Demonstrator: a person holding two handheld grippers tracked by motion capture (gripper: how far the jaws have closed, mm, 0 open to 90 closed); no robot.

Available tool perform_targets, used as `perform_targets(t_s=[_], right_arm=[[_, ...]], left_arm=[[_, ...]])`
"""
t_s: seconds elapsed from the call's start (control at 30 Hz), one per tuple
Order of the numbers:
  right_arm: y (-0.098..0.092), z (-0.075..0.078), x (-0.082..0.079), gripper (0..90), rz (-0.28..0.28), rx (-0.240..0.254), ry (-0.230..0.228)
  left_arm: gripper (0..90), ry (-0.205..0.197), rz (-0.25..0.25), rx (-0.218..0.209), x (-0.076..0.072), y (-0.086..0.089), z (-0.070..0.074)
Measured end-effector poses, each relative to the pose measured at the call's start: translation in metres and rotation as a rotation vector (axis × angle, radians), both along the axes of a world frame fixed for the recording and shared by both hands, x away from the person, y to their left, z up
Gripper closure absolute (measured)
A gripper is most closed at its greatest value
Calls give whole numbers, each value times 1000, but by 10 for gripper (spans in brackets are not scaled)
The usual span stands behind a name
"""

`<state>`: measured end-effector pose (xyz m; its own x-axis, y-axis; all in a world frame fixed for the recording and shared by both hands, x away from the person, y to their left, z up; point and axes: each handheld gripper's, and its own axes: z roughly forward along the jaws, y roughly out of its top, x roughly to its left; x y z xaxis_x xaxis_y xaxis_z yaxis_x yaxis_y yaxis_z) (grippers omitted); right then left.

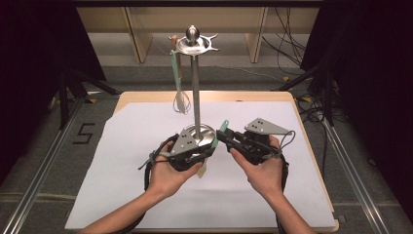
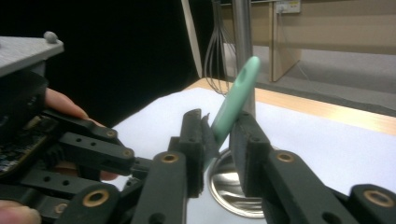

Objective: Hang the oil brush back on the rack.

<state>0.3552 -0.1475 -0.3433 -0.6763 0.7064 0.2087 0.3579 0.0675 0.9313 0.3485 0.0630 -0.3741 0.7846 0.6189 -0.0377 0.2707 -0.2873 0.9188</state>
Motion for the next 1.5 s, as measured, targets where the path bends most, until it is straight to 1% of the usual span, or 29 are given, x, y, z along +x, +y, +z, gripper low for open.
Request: perform_targets(t_s=[0.1,0.13,0.2,0.23,0.3,0.4,0.43,0.47,0.5,0.53,0.57,0.6,0.63,0.67,0.7,0.77,0.8,0.83,0.87,0.9,0.97,1.1,1.23,1.27,1.3,1.37,1.43,1.47,1.5], right_arm=[[2,1,-3,831,41,15,-22],[3,1,-3,840,63,5,-46],[6,4,-8,843,69,-43,-55],[6,5,-8,843,80,-46,-49],[4,6,-6,843,108,-68,-64],[1,6,-6,843,133,-79,-59],[-1,5,-5,843,152,-73,-69],[-2,5,-5,843,168,-57,-59],[-4,5,-5,843,174,-73,-71],[-5,5,-5,843,196,-57,-63],[-5,4,-4,843,212,-55,-67],[-6,4,-4,843,225,-65,-62],[-6,4,-5,842,239,-51,-61],[-7,4,-4,842,248,-51,-66],[-8,4,-4,842,262,-55,-67],[-8,4,-5,842,277,-50,-44],[-8,4,-4,842,295,-38,-37],[-8,3,-3,842,303,-22,-49],[-9,4,-3,842,313,-24,-42],[-9,5,-4,842,318,-29,-34],[-7,4,-5,842,303,-6,-43],[-7,4,-4,842,321,7,-42],[-6,5,-5,842,331,22,-46],[-7,6,-6,842,342,27,-24],[-9,7,-5,841,379,7,-12],[-8,8,-4,838,386,13,-29],[-7,7,-5,810,373,39,-37],[-6,8,-5,773,352,49,-46],[-7,9,-5,751,339,46,-49]], left_arm=[[804,6,-16,6,1,-1,0],[803,14,-32,1,2,-1,0],[786,39,-61,-17,4,0,0],[752,50,-88,-23,6,0,0],[700,66,-119,-34,8,4,2],[629,55,-162,-41,10,9,4],[609,49,-184,-32,11,11,5],[595,43,-216,-31,13,13,5],[587,57,-232,-37,13,14,5],[581,66,-251,-55,14,15,4],[574,69,-264,-55,14,16,5],[571,71,-283,-58,14,16,4],[569,60,-305,-60,15,17,4],[569,93,-290,-76,13,17,3],[570,92,-308,-73,13,17,3],[578,96,-329,-87,14,16,1],[584,99,-327,-84,14,17,1],[594,103,-334,-92,14,17,1],[606,106,-339,-99,15,17,0],[618,107,-347,-103,16,18,0],[652,115,-356,-123,16,18,-1],[711,127,-374,-167,18,19,-1],[787,132,-373,-191,19,21,-2],[801,137,-388,-204,19,22,-2],[809,139,-386,-203,18,22,-2],[818,135,-389,-207,18,23,-1],[825,137,-381,-204,17,24,1],[827,134,-379,-191,17,25,2],[828,129,-375,-183,17,25,3]])
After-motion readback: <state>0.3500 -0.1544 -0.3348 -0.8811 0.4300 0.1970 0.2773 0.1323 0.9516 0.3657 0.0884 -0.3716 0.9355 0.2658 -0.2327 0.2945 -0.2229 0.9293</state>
